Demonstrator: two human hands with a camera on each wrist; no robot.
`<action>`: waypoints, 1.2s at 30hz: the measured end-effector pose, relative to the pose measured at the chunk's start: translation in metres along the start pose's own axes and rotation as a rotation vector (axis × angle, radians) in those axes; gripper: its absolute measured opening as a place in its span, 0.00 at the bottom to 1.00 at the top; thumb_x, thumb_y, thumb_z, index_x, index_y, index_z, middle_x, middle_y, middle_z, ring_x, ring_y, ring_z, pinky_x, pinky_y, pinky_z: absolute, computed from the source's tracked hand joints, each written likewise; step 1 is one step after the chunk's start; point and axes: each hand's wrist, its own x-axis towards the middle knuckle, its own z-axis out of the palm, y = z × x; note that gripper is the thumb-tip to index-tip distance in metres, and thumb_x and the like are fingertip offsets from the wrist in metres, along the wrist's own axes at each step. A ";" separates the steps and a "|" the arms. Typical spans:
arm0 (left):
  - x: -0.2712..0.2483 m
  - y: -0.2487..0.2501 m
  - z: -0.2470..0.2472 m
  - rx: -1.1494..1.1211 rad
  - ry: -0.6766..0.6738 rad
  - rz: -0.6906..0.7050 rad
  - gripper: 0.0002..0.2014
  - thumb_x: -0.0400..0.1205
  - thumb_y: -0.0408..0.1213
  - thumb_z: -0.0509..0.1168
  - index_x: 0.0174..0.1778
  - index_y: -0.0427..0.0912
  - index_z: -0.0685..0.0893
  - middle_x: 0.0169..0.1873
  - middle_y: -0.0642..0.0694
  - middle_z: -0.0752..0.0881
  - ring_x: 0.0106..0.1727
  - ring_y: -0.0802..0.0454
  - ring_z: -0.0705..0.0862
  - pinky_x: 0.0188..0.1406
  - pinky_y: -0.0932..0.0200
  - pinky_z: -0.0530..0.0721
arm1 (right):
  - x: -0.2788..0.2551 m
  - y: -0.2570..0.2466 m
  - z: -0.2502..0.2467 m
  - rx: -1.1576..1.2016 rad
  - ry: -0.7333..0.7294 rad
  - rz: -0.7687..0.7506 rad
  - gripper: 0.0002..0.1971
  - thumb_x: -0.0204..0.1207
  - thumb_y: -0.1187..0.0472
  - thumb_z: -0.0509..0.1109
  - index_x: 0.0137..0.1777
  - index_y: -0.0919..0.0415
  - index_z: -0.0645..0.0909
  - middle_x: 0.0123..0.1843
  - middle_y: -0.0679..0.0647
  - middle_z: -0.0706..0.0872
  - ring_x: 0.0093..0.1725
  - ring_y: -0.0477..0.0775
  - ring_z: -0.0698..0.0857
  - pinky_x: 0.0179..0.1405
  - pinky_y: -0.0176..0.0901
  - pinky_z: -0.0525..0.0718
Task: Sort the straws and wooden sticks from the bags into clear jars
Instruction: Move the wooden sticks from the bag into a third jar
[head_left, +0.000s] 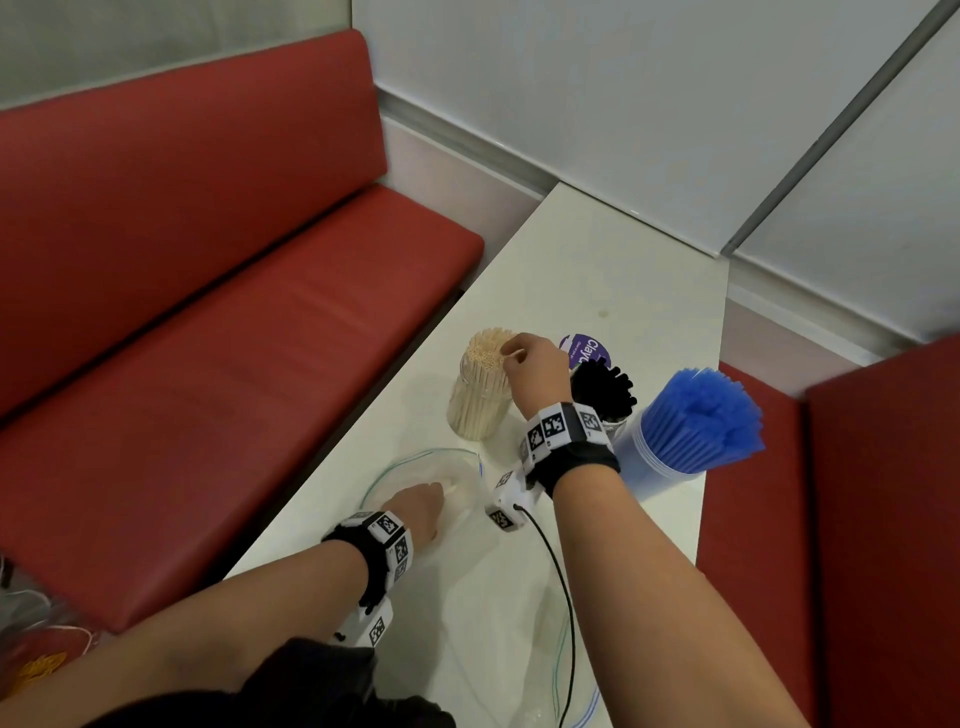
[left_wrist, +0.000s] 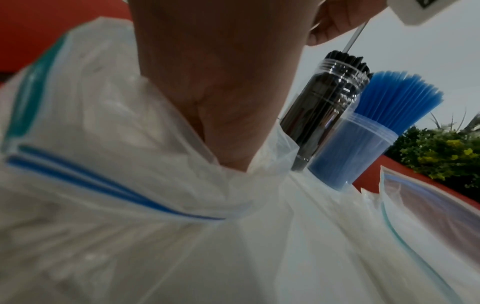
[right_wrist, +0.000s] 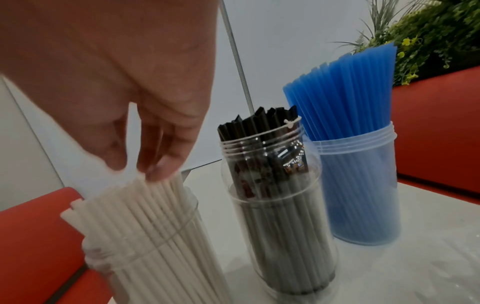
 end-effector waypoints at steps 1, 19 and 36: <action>0.000 -0.001 -0.004 0.015 0.001 0.001 0.23 0.83 0.34 0.65 0.73 0.35 0.72 0.69 0.38 0.79 0.70 0.40 0.79 0.68 0.52 0.77 | -0.002 -0.001 0.002 -0.027 0.074 -0.034 0.15 0.83 0.66 0.61 0.63 0.58 0.85 0.58 0.60 0.88 0.55 0.60 0.87 0.52 0.52 0.85; -0.011 -0.002 -0.023 -0.115 0.098 -0.011 0.14 0.84 0.38 0.62 0.61 0.34 0.82 0.58 0.38 0.86 0.59 0.42 0.85 0.55 0.54 0.80 | -0.096 0.030 0.059 -0.097 -0.461 -0.289 0.14 0.78 0.69 0.60 0.50 0.62 0.88 0.52 0.58 0.91 0.52 0.58 0.86 0.57 0.54 0.85; -0.037 0.022 -0.028 -0.167 -0.053 0.040 0.23 0.87 0.41 0.62 0.77 0.35 0.71 0.74 0.40 0.76 0.74 0.43 0.75 0.69 0.55 0.71 | -0.122 0.086 0.046 -0.394 -0.370 0.290 0.10 0.83 0.69 0.63 0.59 0.69 0.83 0.61 0.65 0.87 0.59 0.66 0.89 0.54 0.49 0.86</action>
